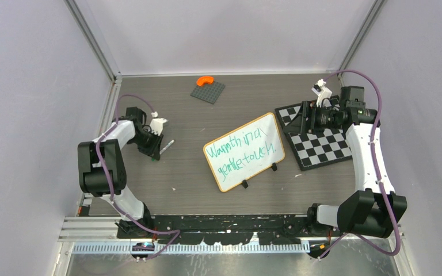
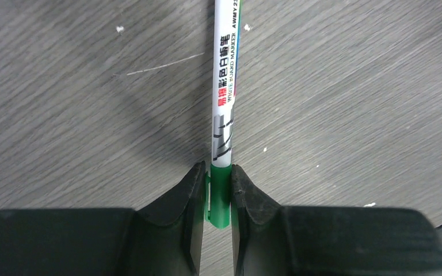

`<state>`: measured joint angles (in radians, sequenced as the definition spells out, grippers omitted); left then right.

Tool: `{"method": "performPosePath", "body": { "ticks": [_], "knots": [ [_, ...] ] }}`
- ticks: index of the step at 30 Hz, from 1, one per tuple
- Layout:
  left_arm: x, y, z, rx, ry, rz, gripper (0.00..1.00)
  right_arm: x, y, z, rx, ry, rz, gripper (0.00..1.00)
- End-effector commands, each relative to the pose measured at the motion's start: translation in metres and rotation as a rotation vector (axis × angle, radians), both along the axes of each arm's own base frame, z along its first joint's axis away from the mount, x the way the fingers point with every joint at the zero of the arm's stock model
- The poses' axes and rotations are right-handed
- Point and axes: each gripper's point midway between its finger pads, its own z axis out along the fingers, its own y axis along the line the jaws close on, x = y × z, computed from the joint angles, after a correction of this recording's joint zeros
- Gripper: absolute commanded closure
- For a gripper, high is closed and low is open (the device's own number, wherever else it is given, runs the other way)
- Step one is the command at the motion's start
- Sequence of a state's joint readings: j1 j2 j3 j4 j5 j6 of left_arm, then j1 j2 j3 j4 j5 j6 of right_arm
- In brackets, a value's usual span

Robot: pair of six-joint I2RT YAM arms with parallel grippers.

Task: Write a sentence on the whiteboard
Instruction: Place the whiteboard marker at the center of the board.

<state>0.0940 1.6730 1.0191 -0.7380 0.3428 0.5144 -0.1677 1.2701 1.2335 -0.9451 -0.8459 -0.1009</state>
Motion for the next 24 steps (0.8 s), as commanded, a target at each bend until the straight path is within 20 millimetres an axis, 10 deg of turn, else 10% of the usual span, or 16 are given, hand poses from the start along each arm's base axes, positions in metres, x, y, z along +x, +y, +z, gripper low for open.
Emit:
{"method": "performPosePath", "body": {
  "ticks": [1, 18, 24],
  "knots": [
    [-0.004, 0.011, -0.016, 0.056, 0.009, -0.034, 0.78, 0.000, -0.002, 0.009, -0.016, -0.053, 0.005, 0.20],
    [-0.006, 0.001, 0.020, 0.040, -0.024, -0.072, 0.42, -0.005, -0.004, 0.013, -0.053, -0.048, 0.033, 0.20],
    [0.012, -0.011, 0.077, -0.026, -0.087, -0.059, 0.01, 0.003, -0.011, 0.025, -0.099, -0.075, 0.039, 0.17]
  ]
}}
